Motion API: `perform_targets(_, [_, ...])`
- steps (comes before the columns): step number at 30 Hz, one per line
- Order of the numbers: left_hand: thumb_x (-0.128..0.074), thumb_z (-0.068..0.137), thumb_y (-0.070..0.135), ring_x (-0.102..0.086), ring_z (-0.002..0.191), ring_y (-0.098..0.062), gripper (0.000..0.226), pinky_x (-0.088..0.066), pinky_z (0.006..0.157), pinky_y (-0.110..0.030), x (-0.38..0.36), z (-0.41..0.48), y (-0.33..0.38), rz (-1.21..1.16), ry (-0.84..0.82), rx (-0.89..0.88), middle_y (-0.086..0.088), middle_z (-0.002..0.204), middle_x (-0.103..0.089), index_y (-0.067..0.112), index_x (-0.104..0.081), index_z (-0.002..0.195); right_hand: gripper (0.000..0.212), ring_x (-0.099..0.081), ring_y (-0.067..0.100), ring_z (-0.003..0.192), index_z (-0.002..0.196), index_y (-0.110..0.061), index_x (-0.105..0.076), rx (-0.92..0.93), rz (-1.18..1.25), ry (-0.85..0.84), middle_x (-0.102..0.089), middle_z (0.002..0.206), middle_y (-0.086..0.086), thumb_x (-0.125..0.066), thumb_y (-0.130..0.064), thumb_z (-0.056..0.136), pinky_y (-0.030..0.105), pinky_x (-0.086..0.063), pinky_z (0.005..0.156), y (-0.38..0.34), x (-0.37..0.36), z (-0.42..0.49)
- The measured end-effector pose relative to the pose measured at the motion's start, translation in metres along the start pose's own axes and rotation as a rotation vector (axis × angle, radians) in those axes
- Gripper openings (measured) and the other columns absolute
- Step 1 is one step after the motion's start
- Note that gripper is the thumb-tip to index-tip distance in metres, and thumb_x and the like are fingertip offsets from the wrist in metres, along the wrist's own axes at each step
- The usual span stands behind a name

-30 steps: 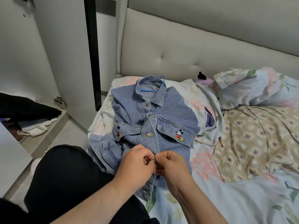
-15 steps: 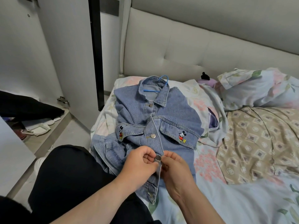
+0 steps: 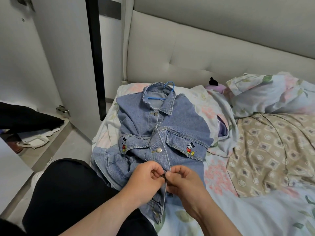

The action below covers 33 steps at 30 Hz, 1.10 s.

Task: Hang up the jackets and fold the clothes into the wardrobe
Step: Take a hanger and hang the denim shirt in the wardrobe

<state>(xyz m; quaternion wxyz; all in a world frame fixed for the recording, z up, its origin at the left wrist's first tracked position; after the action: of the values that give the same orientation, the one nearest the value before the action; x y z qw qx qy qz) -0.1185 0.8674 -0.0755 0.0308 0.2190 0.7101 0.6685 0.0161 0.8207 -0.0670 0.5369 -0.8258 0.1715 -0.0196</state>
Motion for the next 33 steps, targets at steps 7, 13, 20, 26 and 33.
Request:
perform_targets(7, [-0.074,0.074,-0.005,-0.052,0.057,0.003,0.027,-0.046,0.059,-0.013,0.0,0.001,0.001,-0.037,-0.035,0.012,0.008,0.066,-0.06,0.02,-0.064,0.077,0.031,-0.049,0.015,0.044,0.06,-0.013,-0.064,-0.049,-0.058,0.027,-0.054,0.053,0.008,-0.064,0.0,0.088,0.026,-0.045,0.046,-0.001,-0.005,0.004])
perform_targets(13, [-0.073,0.077,0.005,-0.049,0.051,0.003,0.021,-0.043,0.055,-0.013,0.007,-0.002,-0.003,0.106,-0.192,0.047,0.008,0.059,-0.057,0.023,-0.064,0.074,0.023,-0.048,0.016,0.048,0.067,-0.011,-0.056,-0.086,-0.383,-0.057,-0.057,0.062,0.012,-0.067,-0.002,0.084,0.027,-0.043,0.048,-0.014,0.004,0.004])
perform_targets(20, [-0.066,0.088,0.013,-0.054,0.051,-0.006,0.026,-0.048,0.053,-0.027,0.109,0.077,0.014,0.063,0.164,0.018,0.002,0.055,-0.06,0.026,-0.068,0.065,0.02,-0.05,0.015,0.053,0.069,-0.011,-0.059,0.227,-0.668,0.086,-0.058,0.06,0.001,-0.064,-0.012,0.088,0.03,-0.042,0.054,-0.1,0.023,0.075])
perform_targets(26, [-0.07,0.083,0.007,-0.061,0.085,-0.014,0.01,-0.045,0.071,-0.019,0.162,0.178,0.015,0.234,0.447,-0.013,0.002,0.088,-0.066,0.016,-0.067,0.087,0.01,-0.059,0.026,0.085,0.097,-0.009,-0.063,0.484,-1.001,0.32,-0.064,0.092,0.007,-0.059,-0.014,0.09,0.035,-0.046,0.074,-0.171,0.014,0.194])
perform_targets(33, [-0.067,0.089,0.032,-0.044,0.133,-0.02,0.066,-0.033,0.105,-0.027,0.165,0.271,-0.006,0.466,0.202,0.067,-0.002,0.148,-0.045,0.02,-0.038,0.147,0.041,-0.055,0.029,0.116,0.125,-0.013,-0.054,0.507,-1.326,0.296,-0.056,0.13,0.008,-0.057,-0.037,0.092,0.039,-0.044,0.094,-0.201,-0.018,0.298])
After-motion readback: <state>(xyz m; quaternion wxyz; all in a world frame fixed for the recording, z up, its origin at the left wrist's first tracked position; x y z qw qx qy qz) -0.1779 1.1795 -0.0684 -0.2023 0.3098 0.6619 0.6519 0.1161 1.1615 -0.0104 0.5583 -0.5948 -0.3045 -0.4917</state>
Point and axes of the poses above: each hand's wrist, its own z-axis towards the middle knuckle, its own x-axis out of the back of the hand, y = z × x, the point moved 3 cm from there along z, towards the middle knuckle
